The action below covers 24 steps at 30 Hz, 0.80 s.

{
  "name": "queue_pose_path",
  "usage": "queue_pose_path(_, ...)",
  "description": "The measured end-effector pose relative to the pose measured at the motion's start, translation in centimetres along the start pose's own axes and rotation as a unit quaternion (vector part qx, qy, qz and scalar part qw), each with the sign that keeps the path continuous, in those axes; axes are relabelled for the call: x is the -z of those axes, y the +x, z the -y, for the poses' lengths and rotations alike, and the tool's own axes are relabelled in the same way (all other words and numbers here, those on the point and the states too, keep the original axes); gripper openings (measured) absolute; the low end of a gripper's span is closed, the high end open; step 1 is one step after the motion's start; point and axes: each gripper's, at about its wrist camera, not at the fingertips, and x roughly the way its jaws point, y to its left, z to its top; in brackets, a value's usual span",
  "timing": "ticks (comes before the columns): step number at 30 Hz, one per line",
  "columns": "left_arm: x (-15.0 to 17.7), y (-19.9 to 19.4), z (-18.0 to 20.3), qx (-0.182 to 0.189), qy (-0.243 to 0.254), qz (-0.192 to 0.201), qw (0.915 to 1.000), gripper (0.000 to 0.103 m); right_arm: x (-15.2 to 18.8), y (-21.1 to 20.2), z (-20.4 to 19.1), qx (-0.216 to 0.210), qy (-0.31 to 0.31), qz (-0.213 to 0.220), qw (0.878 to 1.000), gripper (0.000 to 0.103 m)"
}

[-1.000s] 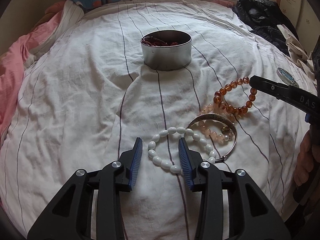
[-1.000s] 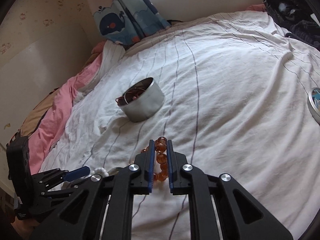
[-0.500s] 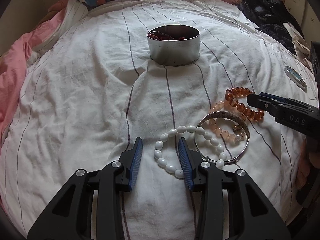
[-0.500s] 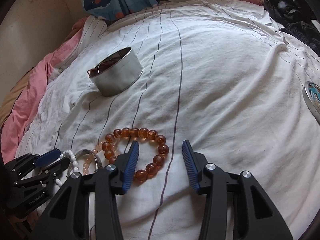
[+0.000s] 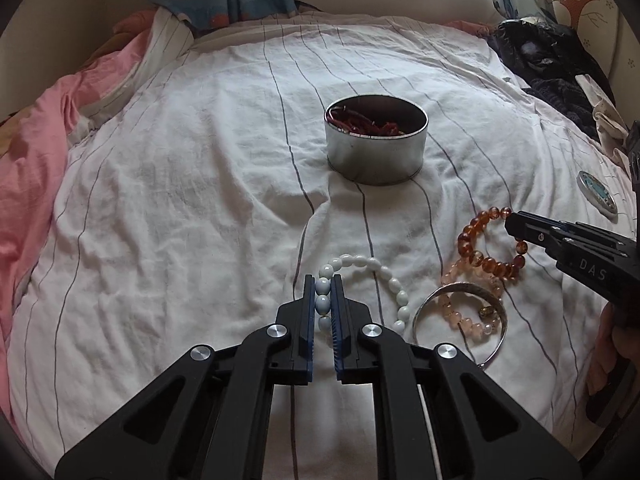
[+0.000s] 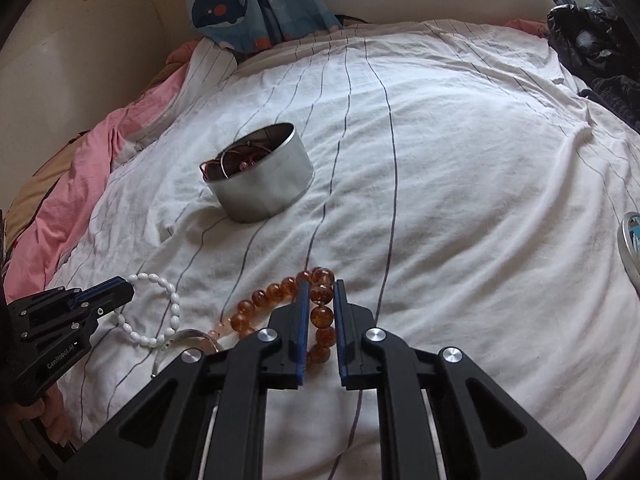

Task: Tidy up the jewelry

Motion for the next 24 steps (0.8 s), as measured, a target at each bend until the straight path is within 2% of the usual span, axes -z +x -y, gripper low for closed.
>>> queue_pose_path(1,0.3,0.5,-0.1,-0.003,0.001,-0.007,1.0000,0.007,0.1,0.2,0.2,0.004,0.004,-0.006,1.000,0.028)
queue_pose_path(3,0.9,1.1,-0.3,-0.003,-0.002,-0.016,0.9999,0.008,0.2,-0.1,0.3,0.016,0.004,0.003,1.000,0.043)
queue_pose_path(5,1.3,1.3,-0.4,-0.003,-0.005,-0.014,0.9999,0.009,0.2,-0.2,0.2,0.027,-0.005,0.006,1.000,0.043)
queue_pose_path(8,1.4,1.7,-0.3,-0.008,-0.002,-0.016,0.9998,0.009,0.5,1.1,0.1,0.035,-0.012,-0.022,0.999,0.043)
queue_pose_path(9,1.5,1.8,-0.2,-0.009,-0.001,-0.017,0.9998,0.009,0.7,1.4,-0.1,0.039,-0.019,-0.028,0.999,0.043)
queue_pose_path(11,1.5,2.0,0.0,-0.014,0.004,-0.017,0.9997,0.009,0.8,1.7,-0.6,0.040,-0.034,-0.032,0.998,0.033)
queue_pose_path(12,1.5,1.9,0.1,-0.014,0.006,-0.015,0.9998,0.009,1.0,1.8,-0.8,0.035,-0.039,-0.033,0.998,0.015)
queue_pose_path(13,1.4,1.7,0.2,-0.010,0.007,-0.013,0.9998,0.007,1.1,1.7,-0.9,0.033,-0.041,-0.032,0.998,0.012)
queue_pose_path(19,0.2,0.3,0.5,-0.002,0.006,0.021,0.9998,0.007,0.7,0.4,-1.8,0.014,-0.048,0.012,0.999,0.012)
queue_pose_path(24,-0.4,1.0,0.4,-0.004,0.006,0.015,0.9999,0.007,0.6,0.9,-1.8,0.020,-0.046,0.004,0.999,0.012)
